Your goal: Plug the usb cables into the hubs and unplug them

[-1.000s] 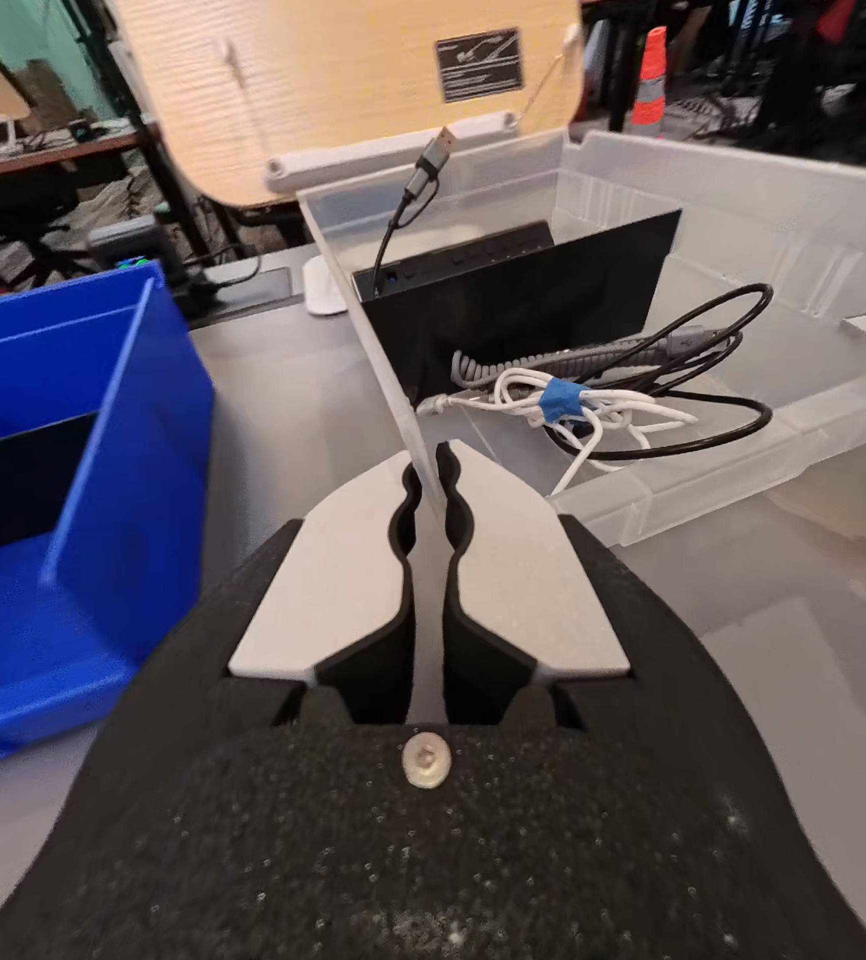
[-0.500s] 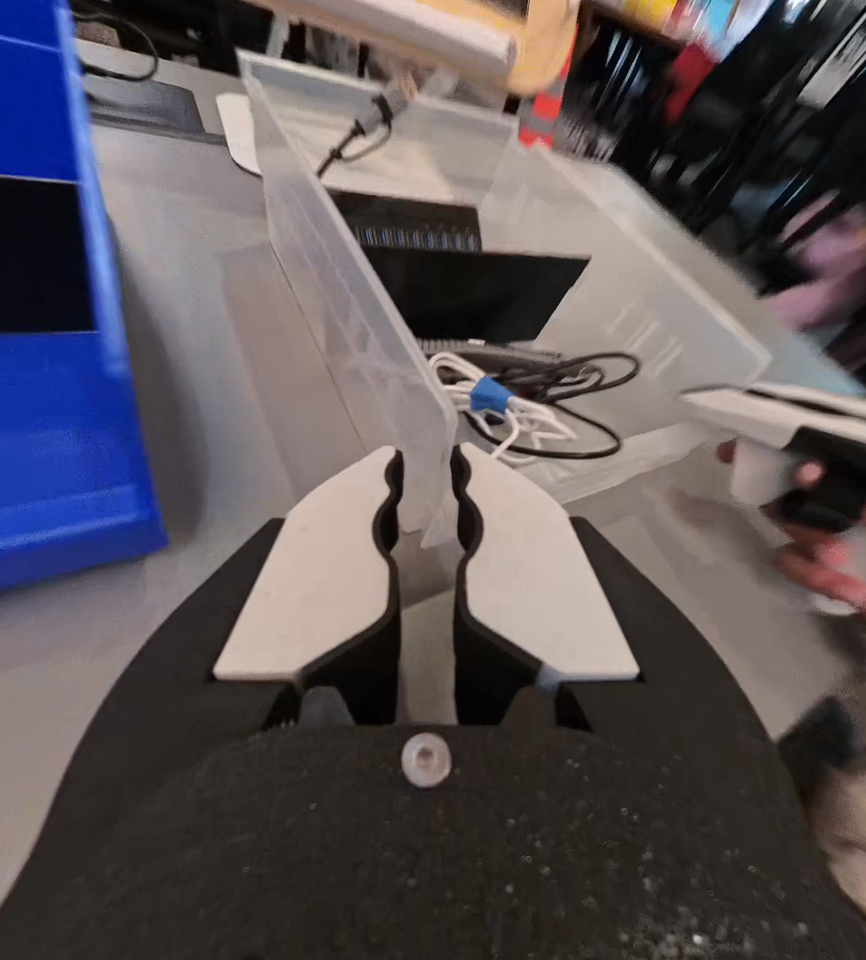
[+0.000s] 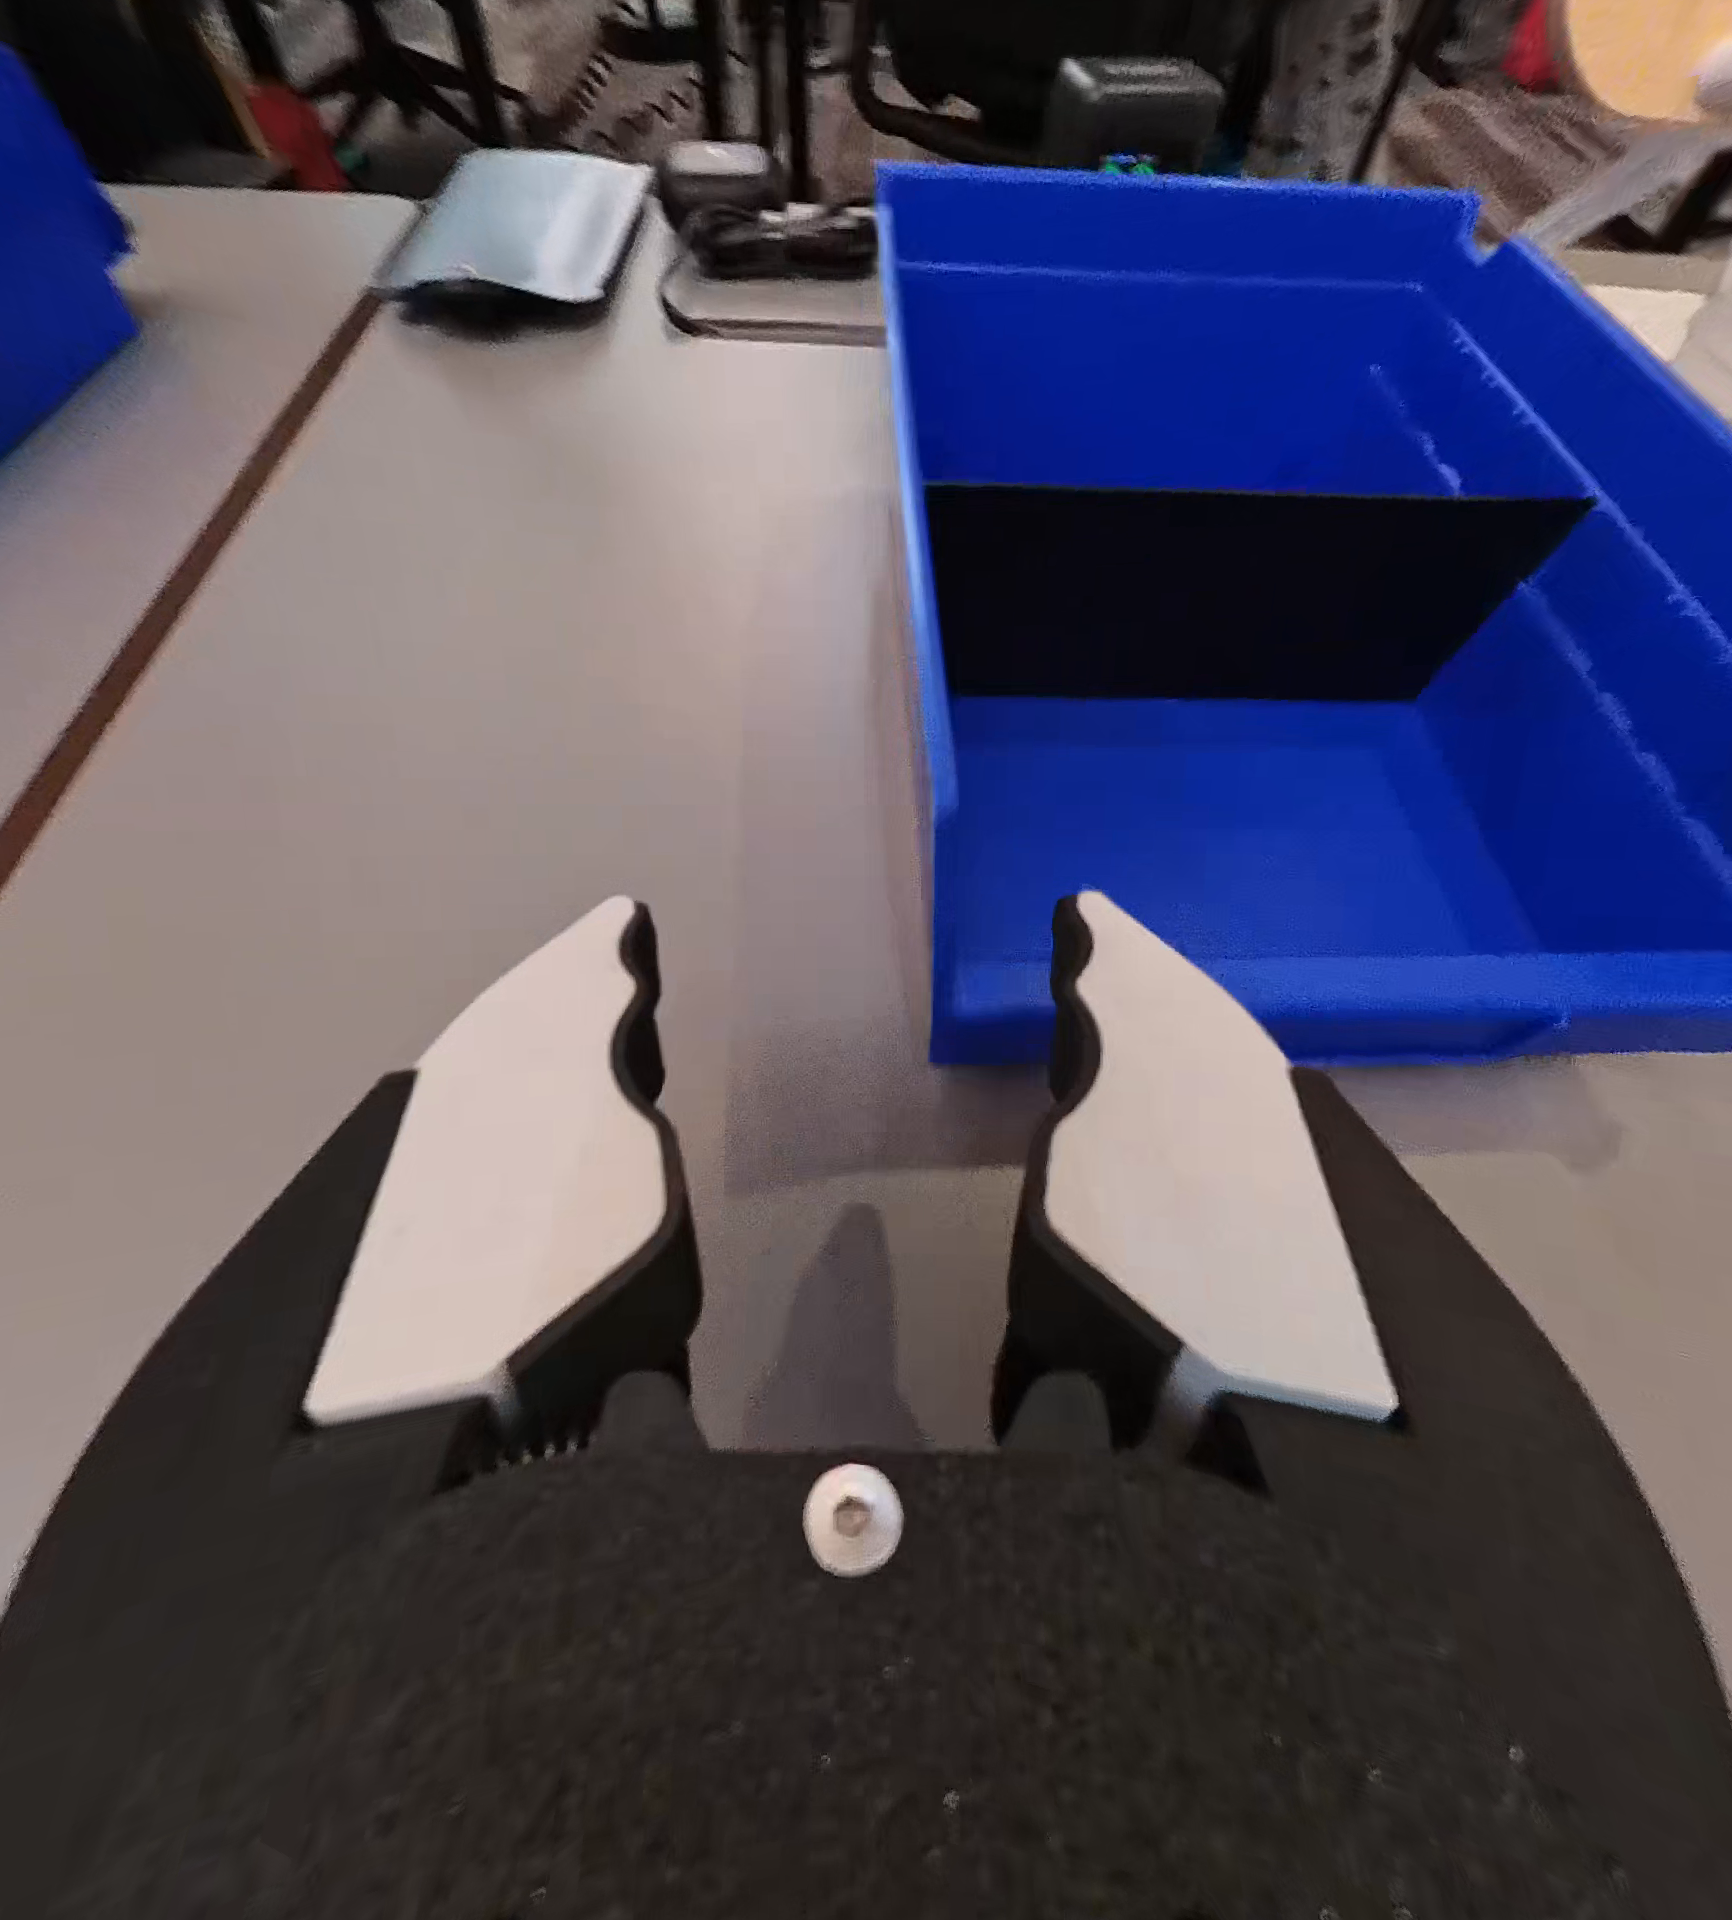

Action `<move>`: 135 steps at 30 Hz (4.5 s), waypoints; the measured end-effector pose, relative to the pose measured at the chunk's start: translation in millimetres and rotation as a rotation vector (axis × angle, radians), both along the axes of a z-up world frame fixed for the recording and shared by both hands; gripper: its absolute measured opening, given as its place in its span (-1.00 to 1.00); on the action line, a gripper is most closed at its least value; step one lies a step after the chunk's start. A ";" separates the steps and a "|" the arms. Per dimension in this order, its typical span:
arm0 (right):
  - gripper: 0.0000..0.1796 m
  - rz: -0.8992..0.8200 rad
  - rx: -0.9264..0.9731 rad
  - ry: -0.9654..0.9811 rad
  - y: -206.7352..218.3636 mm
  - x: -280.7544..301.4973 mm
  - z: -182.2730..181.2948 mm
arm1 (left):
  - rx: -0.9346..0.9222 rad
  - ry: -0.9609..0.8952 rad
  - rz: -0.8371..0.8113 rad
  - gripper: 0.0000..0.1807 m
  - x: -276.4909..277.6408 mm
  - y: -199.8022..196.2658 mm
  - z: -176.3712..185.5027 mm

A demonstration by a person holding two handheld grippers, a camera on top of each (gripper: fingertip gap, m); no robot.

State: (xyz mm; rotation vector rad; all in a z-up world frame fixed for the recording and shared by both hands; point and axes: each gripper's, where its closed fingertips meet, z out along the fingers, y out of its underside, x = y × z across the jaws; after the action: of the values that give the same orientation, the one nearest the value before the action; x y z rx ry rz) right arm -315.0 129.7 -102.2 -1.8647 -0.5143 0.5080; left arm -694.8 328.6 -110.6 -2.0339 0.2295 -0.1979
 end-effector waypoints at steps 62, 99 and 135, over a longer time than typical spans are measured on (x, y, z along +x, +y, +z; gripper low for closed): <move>-0.98 -0.931 -0.055 -0.124 36.0 445.3 -17.6 | 0.116 0.165 -0.443 -0.91 637.4 -115.8 -16.0; -0.67 -0.598 -0.142 -0.139 101.1 127.2 -39.9 | -0.013 0.077 -0.238 -0.82 313.1 -53.1 -19.0; -0.79 -0.218 -0.181 -0.068 168.8 -186.9 -34.2 | -0.047 0.031 0.040 -0.95 13.9 35.7 -15.8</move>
State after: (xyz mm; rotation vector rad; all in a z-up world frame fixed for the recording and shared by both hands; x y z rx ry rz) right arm -501.8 298.5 -136.4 -2.0882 -0.3123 0.3560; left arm -680.9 364.4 -126.4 -2.0876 0.2046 -0.1478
